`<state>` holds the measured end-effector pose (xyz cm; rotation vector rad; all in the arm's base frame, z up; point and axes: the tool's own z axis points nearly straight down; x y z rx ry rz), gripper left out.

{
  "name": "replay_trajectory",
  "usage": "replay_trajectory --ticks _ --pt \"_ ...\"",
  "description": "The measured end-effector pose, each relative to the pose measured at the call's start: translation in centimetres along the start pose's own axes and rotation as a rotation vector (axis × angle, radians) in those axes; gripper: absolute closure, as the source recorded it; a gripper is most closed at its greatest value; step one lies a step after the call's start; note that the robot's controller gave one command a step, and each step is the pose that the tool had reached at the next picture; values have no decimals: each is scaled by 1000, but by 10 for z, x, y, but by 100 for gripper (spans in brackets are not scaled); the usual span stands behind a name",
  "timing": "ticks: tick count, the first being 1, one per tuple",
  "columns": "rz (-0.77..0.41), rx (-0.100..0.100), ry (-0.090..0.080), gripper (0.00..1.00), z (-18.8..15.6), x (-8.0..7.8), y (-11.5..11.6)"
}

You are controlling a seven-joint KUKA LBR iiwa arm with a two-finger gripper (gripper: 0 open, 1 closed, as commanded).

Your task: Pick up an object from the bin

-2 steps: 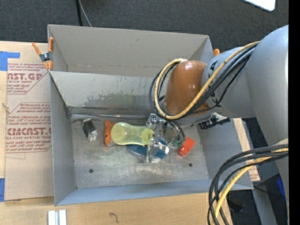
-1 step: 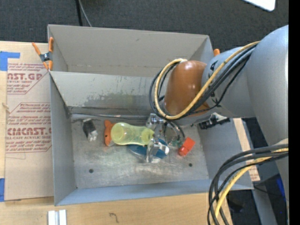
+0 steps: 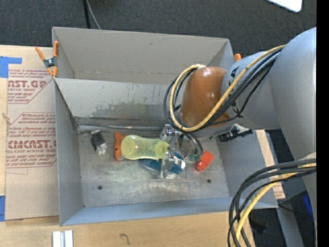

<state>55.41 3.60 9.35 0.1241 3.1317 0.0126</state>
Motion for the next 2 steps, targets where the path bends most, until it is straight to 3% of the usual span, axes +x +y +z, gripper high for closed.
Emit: replay_trajectory --ticks 1,2 --pt "-1 6 8 0 -21 2 -4" --pt "1 7 9 0 -88 -7 -9"
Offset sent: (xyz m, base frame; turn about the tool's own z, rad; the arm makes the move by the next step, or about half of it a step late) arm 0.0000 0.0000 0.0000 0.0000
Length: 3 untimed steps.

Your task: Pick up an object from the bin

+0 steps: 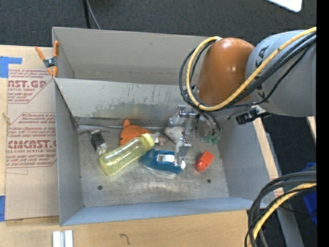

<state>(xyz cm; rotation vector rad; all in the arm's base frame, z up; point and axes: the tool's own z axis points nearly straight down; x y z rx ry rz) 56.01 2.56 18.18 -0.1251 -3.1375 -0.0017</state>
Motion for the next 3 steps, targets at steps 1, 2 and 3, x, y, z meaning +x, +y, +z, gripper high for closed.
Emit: replay_trajectory --ticks 1,2,3 --pt "48 8 -13 100 97 6 39" --pt "48 8 -13 100 97 6 39" --pt "48 7 -10 100 92 9 39"
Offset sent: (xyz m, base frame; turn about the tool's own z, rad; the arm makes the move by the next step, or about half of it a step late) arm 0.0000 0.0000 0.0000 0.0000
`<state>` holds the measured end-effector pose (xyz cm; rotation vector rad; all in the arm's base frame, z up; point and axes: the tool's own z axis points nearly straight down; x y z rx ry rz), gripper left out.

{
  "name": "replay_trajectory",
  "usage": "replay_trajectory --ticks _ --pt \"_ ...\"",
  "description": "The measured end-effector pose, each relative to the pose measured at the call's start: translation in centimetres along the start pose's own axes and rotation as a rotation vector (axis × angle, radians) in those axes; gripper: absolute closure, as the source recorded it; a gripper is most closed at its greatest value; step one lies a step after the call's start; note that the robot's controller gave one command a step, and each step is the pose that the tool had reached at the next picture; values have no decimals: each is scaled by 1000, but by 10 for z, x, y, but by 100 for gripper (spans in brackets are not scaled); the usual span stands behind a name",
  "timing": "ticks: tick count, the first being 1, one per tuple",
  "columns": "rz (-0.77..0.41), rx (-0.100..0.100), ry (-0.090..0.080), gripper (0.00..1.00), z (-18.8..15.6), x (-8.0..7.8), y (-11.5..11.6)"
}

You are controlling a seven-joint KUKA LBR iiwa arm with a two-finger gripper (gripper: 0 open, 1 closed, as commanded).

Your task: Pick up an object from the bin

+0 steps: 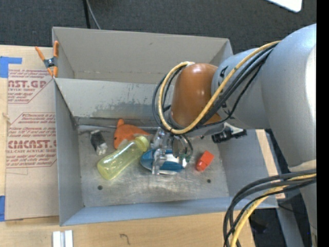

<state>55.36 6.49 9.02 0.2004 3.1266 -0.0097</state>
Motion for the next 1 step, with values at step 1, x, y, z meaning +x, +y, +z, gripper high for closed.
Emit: replay_trajectory --ticks 1 --pt "10 -5 12 100 -117 0 -6"
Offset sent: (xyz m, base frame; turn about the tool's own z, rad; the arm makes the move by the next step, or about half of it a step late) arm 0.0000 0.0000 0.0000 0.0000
